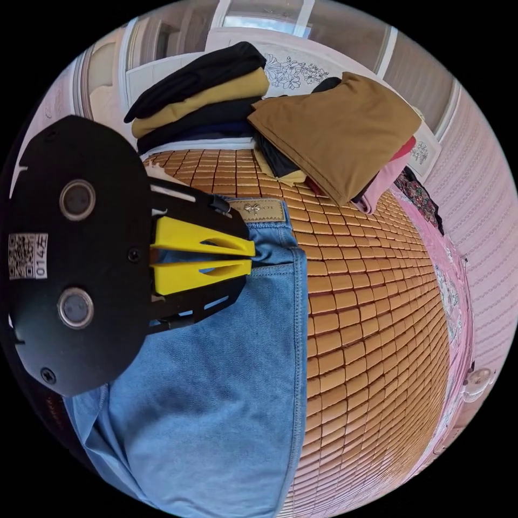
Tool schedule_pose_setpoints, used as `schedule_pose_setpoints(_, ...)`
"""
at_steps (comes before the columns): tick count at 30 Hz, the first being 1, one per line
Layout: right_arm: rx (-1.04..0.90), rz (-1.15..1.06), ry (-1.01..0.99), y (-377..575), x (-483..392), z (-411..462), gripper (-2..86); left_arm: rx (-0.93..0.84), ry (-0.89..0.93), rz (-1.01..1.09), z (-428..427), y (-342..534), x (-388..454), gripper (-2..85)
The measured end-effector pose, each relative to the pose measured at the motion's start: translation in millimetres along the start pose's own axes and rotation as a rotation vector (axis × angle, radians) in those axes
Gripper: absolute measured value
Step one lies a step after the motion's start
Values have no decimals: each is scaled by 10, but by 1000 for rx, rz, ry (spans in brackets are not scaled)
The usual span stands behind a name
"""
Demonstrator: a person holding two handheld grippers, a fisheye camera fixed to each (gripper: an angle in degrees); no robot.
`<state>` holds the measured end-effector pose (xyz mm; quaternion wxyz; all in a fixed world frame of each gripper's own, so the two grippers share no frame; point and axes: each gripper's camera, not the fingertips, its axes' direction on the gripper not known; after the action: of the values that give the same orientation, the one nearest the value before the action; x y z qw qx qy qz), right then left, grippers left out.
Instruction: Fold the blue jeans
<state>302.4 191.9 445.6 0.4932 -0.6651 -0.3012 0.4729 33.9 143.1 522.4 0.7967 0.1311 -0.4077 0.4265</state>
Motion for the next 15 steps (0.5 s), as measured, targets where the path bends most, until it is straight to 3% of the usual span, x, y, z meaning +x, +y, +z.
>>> schedule_pose_setpoints(7,12,-137,71,-663,-691,287,-3,46,61,-87,-51,-127,9,-10)
schedule_pose_setpoints(15,-1,-56,132,-1161,-967,526,-4,69,180,-156,-76,-63,-109,-5)
